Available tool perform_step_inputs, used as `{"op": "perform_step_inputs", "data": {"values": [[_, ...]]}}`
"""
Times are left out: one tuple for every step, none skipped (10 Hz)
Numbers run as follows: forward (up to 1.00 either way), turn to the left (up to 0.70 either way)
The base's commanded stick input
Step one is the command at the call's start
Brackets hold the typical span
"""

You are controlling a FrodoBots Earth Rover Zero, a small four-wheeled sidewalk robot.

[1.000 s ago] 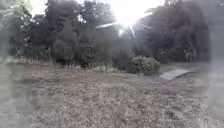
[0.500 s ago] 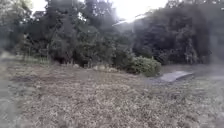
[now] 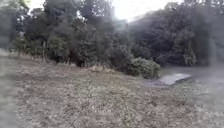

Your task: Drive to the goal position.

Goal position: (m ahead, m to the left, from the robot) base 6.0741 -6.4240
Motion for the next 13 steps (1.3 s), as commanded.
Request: {"op": "perform_step_inputs", "data": {"values": [[0.70, 0.00], [0.70, 0.00], [0.70, 0.00], [0.70, 0.00], [0.70, 0.00], [0.70, 0.00], [0.70, 0.00], [0.70, 0.00], [0.70, 0.00], [0.70, 0.00], [0.70, 0.00], [0.70, 0.00], [0.70, 0.00]]}}
